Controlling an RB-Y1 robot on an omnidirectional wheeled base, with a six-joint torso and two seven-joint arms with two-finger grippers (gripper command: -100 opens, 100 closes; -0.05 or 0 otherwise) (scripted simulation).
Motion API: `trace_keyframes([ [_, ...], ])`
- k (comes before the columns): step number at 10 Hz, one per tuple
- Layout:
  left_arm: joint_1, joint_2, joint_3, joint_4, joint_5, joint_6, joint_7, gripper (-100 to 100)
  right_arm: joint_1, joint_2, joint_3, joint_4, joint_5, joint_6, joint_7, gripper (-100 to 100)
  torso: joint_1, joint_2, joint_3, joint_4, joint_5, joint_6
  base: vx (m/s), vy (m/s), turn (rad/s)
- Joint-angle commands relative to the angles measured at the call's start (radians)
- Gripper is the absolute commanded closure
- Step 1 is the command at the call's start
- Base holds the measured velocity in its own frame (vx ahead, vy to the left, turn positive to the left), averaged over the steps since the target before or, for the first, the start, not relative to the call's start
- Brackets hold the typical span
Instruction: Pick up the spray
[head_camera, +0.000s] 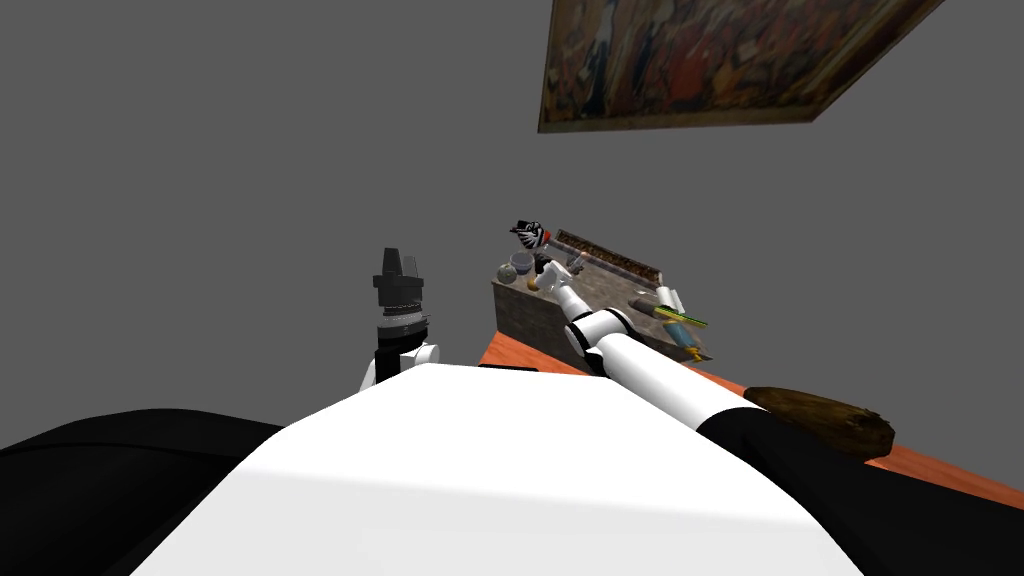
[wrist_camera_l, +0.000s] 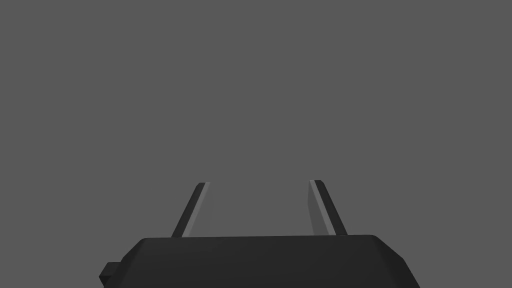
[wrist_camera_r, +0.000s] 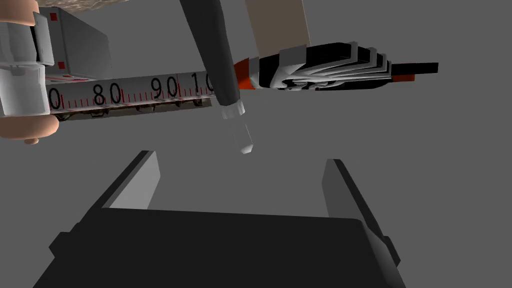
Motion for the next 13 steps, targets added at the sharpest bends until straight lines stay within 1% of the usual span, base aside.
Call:
trace_keyframes([
  [1,0.000,0.000,0.000,0.000,0.000,0.000,0.000,0,-0.017,0.003,0.003,0.040,0.008,0.017,0.002,-100,0.000,0.000,0.000,0.000,0.000,0.000,0.058,0.001,0.006],
  [2,0.000,0.000,0.000,0.000,0.000,0.000,0.000,0,-0.050,0.013,0.008,0.067,0.026,0.043,0.001,-100,0.000,0.000,0.000,0.000,0.000,0.000,0.061,0.002,0.000],
  [3,0.000,0.000,0.000,0.000,0.000,0.000,0.000,0,-0.050,0.013,0.008,0.098,0.026,0.043,0.001,-100,0.000,0.000,0.000,0.000,0.000,0.000,0.052,-0.002,0.004],
  [5,0.000,0.000,0.000,0.000,0.000,0.000,0.000,0,-0.109,0.037,0.015,0.184,0.058,0.090,-0.002,-100,0.000,0.000,0.000,0.000,0.000,0.000,0.085,-0.005,-0.006],
  [6,0.000,0.000,0.000,0.000,0.000,0.000,0.000,0,-0.109,0.037,0.015,0.204,0.058,0.090,-0.002,-100,0.000,-0.002,-0.001,-0.001,0.000,0.000,0.085,-0.001,-0.003],
  [7,0.000,0.000,0.000,0.000,0.000,0.000,0.000,0,-0.109,0.037,0.015,0.204,0.058,0.090,-0.002,-100,0.000,-0.002,-0.001,-0.001,0.000,0.000,0.027,-0.002,0.001],
  [8,0.000,0.000,0.000,0.000,0.000,0.000,0.000,0,-0.134,0.052,0.018,0.240,0.073,0.111,-0.003,-100,0.000,0.001,0.000,0.000,0.000,0.000,0.031,-0.001,-0.020],
  [9,0.000,0.000,0.000,0.000,0.000,0.000,0.000,0,-0.134,0.052,0.018,0.251,0.073,0.111,-0.003,-100,0.000,0.002,0.001,0.000,0.000,0.000,0.037,-0.006,-0.007],
  [10,0.000,0.000,0.000,0.000,0.000,0.000,0.000,0,-0.156,0.069,0.020,0.277,0.085,0.130,-0.004,-100,0.000,0.002,0.001,0.000,0.000,0.000,0.057,-0.012,-0.027],
  [11,0.000,0.000,0.000,0.000,0.000,0.000,0.000,0,-0.156,0.069,0.020,0.295,0.085,0.130,-0.004,-100,-0.001,0.001,0.000,0.000,0.000,0.000,0.053,-0.007,-0.009],
  [12,0.000,0.000,0.000,0.000,0.000,0.000,0.000,0,-0.156,0.069,0.020,0.295,0.085,0.130,-0.004,-100,-0.001,0.001,0.000,0.000,0.000,0.000,0.022,-0.004,-0.001],
  [13,0.000,0.000,0.000,0.000,0.000,0.000,0.000,0,-0.173,0.087,0.021,0.335,0.097,0.148,-0.006,-100,0.000,0.002,0.001,0.000,0.000,0.000,0.035,-0.002,-0.034],
])
